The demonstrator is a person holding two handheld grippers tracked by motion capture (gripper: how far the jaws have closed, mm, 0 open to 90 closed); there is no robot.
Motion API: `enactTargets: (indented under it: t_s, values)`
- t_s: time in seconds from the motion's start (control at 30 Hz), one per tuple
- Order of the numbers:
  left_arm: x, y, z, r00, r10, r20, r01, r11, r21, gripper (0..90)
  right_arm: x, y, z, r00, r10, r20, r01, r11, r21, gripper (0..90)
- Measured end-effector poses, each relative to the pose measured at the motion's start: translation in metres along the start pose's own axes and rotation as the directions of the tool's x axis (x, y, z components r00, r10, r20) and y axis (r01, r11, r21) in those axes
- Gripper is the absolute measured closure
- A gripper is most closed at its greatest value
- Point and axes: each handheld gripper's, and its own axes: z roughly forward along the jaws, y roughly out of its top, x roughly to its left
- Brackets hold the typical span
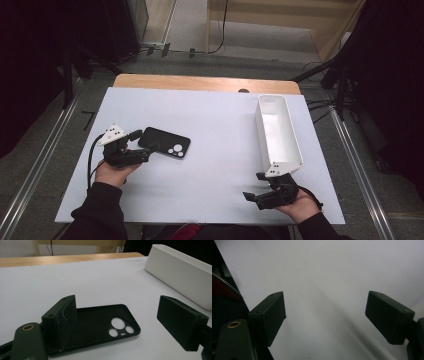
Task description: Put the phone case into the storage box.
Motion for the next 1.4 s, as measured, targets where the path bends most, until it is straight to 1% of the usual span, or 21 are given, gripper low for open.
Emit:
enactTargets:
  t_s: [0.13, 0.2, 0.23, 0.3, 0.47, 0.77, 0.83, 0.9, 0.93, 0.97, 1.0, 1.03, 1.07, 1.1, 1.13, 1.17, 1.2, 1.23, 1.3, 1.33, 1.4]
  values:
    - [0.003, 0.002, 0.006, 0.9999, 0.008, -0.011, -0.008, 1.0000, -0.001, 16.2, 0.000, 0.000, 0.000, 1.0000, -0.002, 0.000, 0.002, 1.0000, -0.001, 15.3]
    - [0.008, 0.004, 0.014, 0.9995, 0.011, -0.029, -0.011, 0.9999, 0.013, 16.2, 0.000, 0.000, 0.000, 1.0000, -0.003, -0.004, 0.003, 1.0000, -0.002, 15.3]
    - [0.010, 0.004, 0.016, 0.9993, 0.011, -0.036, -0.010, 0.9999, 0.010, 16.2, 0.000, 0.000, 0.000, 1.0000, -0.003, -0.002, 0.003, 1.0000, -0.002, 15.3]
    - [0.012, 0.005, 0.017, 0.9990, 0.013, -0.042, -0.013, 0.9998, 0.015, 16.2, 0.000, 0.000, -0.001, 1.0000, -0.004, -0.003, 0.004, 1.0000, -0.001, 15.3]
    - [0.021, 0.007, 0.025, 0.9967, 0.003, -0.081, -0.003, 1.0000, -0.007, 16.2, 0.000, 0.000, -0.001, 1.0000, 0.000, -0.003, 0.000, 1.0000, 0.000, 15.3]
    - [0.029, 0.005, 0.036, 0.9949, 0.002, -0.101, -0.002, 1.0000, 0.000, 16.3, 0.000, 0.000, 0.000, 1.0000, -0.002, -0.002, 0.002, 1.0000, 0.002, 15.3]
    - [0.030, 0.004, 0.036, 0.9952, -0.006, -0.098, 0.007, 1.0000, 0.007, 17.7, 0.000, 0.000, 0.000, 1.0000, -0.001, -0.002, 0.001, 1.0000, 0.002, 15.3]
    - [0.031, 0.004, 0.036, 0.9950, -0.006, -0.099, 0.007, 0.9999, 0.010, 22.5, 0.000, 0.000, -0.001, 1.0000, -0.001, -0.004, 0.001, 1.0000, 0.003, 15.3]
    - [0.031, 0.004, 0.035, 0.9936, 0.006, -0.113, -0.005, 0.9999, 0.017, 26.7, 0.000, 0.000, -0.001, 1.0000, -0.001, -0.003, 0.001, 1.0000, 0.003, 15.3]
    - [0.031, 0.004, 0.035, 0.9936, 0.006, -0.113, -0.005, 0.9999, 0.017, 34.5, 0.000, 0.000, -0.001, 1.0000, -0.001, -0.004, 0.001, 1.0000, 0.003, 15.3]
    - [0.030, 0.003, 0.034, 0.9893, 0.051, -0.136, -0.047, 0.9983, 0.034, 44.3, 0.000, 0.000, -0.001, 1.0000, 0.000, -0.003, 0.000, 1.0000, 0.004, 15.3]
    - [0.030, 0.003, 0.034, 0.9870, 0.066, -0.147, -0.060, 0.9971, 0.048, 49.7, 0.000, 0.000, -0.001, 1.0000, 0.000, -0.002, 0.000, 1.0000, 0.003, 15.3]
    - [0.031, 0.002, 0.035, 0.9873, 0.068, -0.144, -0.059, 0.9964, 0.061, 57.6, 0.000, 0.000, -0.001, 1.0000, -0.004, -0.002, 0.004, 1.0000, 0.001, 15.3]
    - [0.033, 0.001, 0.035, 0.9885, 0.056, -0.140, -0.045, 0.9957, 0.081, 66.3, 0.000, 0.000, -0.001, 1.0000, -0.005, -0.003, 0.005, 1.0000, 0.001, 15.3]
    - [0.034, 0.000, 0.036, 0.9901, 0.040, -0.135, -0.027, 0.9946, 0.100, 72.1, 0.000, -0.001, -0.001, 1.0000, -0.006, -0.001, 0.006, 1.0000, 0.001, 15.3]
    - [0.034, 0.000, 0.036, 0.9901, 0.040, -0.135, -0.027, 0.9946, 0.100, 81.3, 0.000, -0.001, -0.001, 1.0000, -0.007, -0.002, 0.007, 1.0000, 0.001, 15.3]
    - [0.038, -0.001, 0.038, 0.9918, 0.023, -0.126, -0.007, 0.9919, 0.127, 86.4, 0.000, -0.001, -0.002, 1.0000, -0.001, -0.003, 0.001, 1.0000, 0.002, 15.3]
    - [0.039, -0.002, 0.038, 0.9915, 0.015, -0.129, 0.003, 0.9903, 0.139, 89.7, 0.000, -0.001, -0.002, 1.0000, 0.000, -0.004, 0.000, 1.0000, 0.001, 15.3]
    - [0.042, -0.005, 0.040, 0.9936, 0.007, -0.113, 0.012, 0.9860, 0.166, 89.8, 0.000, -0.001, -0.002, 1.0000, 0.003, -0.007, -0.003, 1.0000, 0.001, 15.3]
    - [0.043, -0.007, 0.041, 0.9934, 0.008, -0.115, 0.014, 0.9820, 0.188, 89.9, 0.000, -0.001, -0.002, 1.0000, 0.002, -0.007, -0.002, 1.0000, 0.001, 15.3]
    - [0.044, -0.011, 0.043, 0.9943, -0.009, -0.106, 0.031, 0.9782, 0.205, 89.9, 0.000, -0.001, -0.002, 1.0000, 0.002, -0.009, -0.002, 1.0000, 0.001, 15.4]
